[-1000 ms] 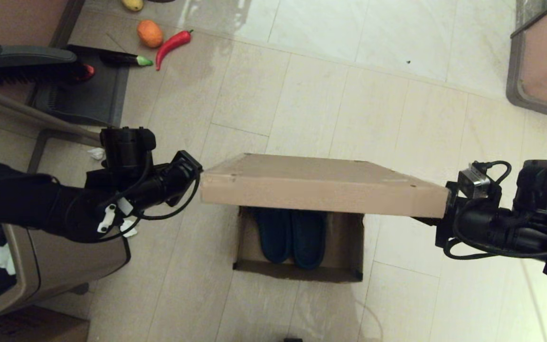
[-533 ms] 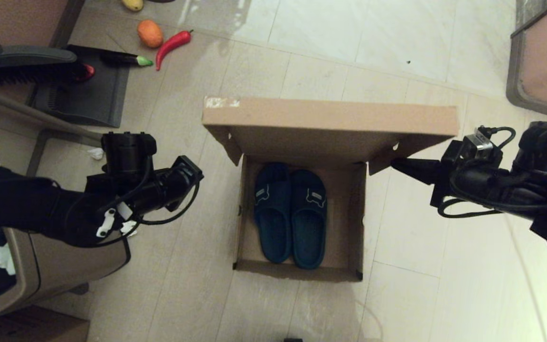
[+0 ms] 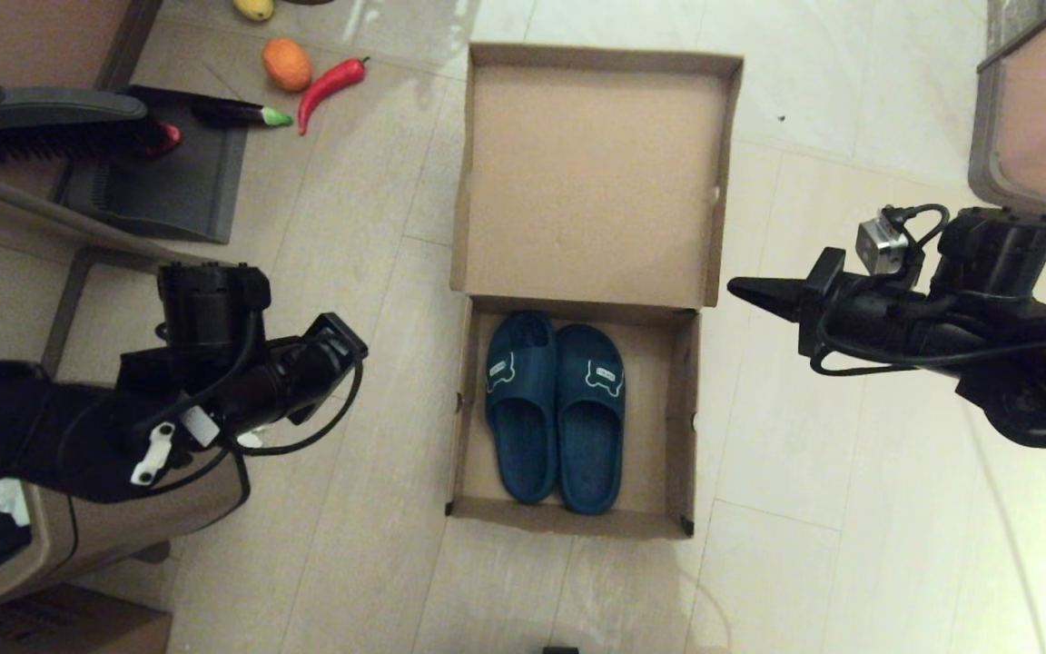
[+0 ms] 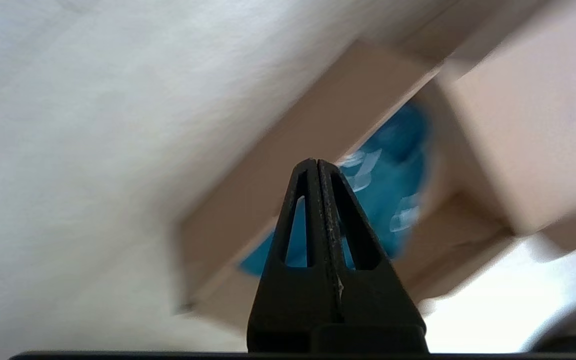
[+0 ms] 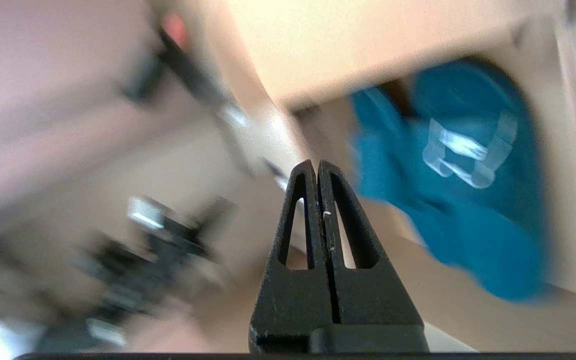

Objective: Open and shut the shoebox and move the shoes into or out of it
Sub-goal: Open the shoe box

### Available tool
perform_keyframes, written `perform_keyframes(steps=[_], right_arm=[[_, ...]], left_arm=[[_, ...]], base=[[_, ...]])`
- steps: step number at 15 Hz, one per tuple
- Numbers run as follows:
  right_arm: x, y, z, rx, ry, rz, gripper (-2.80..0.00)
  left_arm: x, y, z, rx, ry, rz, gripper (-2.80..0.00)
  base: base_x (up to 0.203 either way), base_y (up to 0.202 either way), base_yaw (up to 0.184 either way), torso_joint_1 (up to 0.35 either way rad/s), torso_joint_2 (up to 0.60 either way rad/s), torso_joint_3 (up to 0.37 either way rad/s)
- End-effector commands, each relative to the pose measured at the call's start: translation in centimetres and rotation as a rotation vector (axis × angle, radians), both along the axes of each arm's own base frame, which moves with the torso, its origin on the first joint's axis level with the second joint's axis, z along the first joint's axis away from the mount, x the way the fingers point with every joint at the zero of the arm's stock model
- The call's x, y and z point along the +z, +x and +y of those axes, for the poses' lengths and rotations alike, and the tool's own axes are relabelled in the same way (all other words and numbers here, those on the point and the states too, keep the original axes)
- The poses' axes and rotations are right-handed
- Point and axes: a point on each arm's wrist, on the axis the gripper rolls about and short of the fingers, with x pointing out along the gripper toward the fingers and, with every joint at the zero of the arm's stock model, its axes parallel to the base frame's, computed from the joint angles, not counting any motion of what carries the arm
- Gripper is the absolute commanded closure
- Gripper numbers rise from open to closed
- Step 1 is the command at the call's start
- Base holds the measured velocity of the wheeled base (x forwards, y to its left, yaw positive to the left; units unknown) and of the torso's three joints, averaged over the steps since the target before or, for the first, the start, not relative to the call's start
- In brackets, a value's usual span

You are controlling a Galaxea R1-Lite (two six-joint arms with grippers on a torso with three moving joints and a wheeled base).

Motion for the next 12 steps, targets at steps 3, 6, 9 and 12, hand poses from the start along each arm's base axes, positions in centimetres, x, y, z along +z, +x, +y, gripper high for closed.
perform_keyframes(steps=[3,6,9,12], right_arm=[[-2.6,-3.4,3.1,-0.032,-0.507,-0.117,0.0],[-6.1,-4.5,7.1,-0.195,-0.844,-0.036,0.0],[-9.6,-4.4,12.4,-0.094,-0.941,-0.028,0.0],[-12.4,-3.7,17.3,-0.046,-0.975,-0.052,0.0]], left_arm=[[-1.3,-3.8,1.2,-0.041,0.173,0.004,0.0],[-2.7,-5.3,1.6,-0.046,0.186,0.019,0.0],[-3.5,-6.0,1.8,-0.054,0.186,0.009,0.0],[-3.6,-5.8,1.7,-0.066,0.207,0.007,0.0]], base=[[0.0,0.0,0.0,0.0,0.0,0.0],[0.0,0.0,0.0,0.0,0.0,0.0],[0.0,0.0,0.0,0.0,0.0,0.0],[0.0,0.0,0.0,0.0,0.0,0.0]])
